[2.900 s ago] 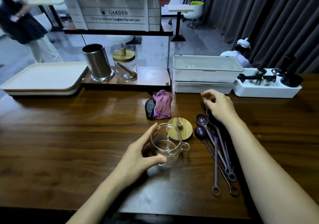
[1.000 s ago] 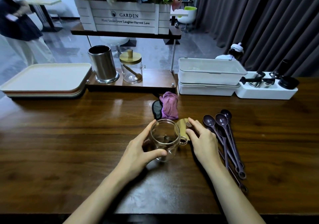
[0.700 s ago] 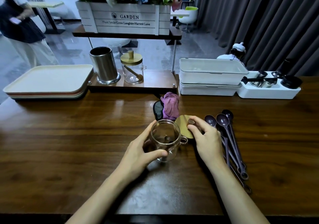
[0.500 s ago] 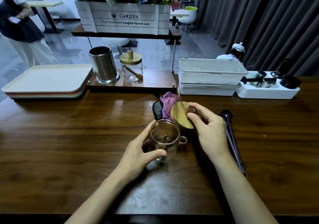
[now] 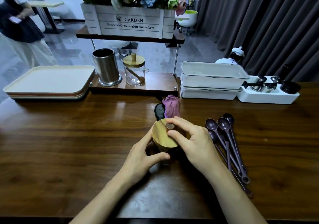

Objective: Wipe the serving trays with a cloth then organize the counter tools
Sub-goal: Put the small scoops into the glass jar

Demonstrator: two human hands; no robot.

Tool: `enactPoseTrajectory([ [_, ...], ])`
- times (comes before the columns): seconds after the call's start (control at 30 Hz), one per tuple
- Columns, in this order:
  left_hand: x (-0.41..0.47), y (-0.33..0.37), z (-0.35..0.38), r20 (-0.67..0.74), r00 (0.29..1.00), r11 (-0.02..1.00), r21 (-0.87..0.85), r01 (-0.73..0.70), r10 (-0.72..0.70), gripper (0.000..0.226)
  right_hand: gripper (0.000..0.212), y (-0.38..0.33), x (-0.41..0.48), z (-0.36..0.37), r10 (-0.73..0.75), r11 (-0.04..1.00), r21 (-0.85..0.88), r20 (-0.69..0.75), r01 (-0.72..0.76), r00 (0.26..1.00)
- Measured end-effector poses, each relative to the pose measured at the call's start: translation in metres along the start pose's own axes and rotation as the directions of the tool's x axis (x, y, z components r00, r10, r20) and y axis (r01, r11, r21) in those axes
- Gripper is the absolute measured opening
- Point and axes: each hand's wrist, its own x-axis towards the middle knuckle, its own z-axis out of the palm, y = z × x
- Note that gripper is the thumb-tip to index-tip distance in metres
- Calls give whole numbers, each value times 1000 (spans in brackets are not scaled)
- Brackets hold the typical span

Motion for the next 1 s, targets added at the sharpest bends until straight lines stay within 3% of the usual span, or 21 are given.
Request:
enactPoseTrajectory([
  [0.2,3,0,-12,105,994,991,-136,18,-4,116,39,1,-6,10,29,998,55,-35,-27,999],
  [0.4,8,12,-19,87,994,988,-148,-51,65,72,40,6,-10,15,144,979,160,-83,-130,986],
  [0.57,12,7,-23,100,993,993,-112,-43,55,68,44,4,-15,21,220,939,284,-74,-191,973],
  [1.0,24,-2,-29,140,989,997,-70,-28,38,67,45,2,-19,31,309,934,237,-158,-267,938],
])
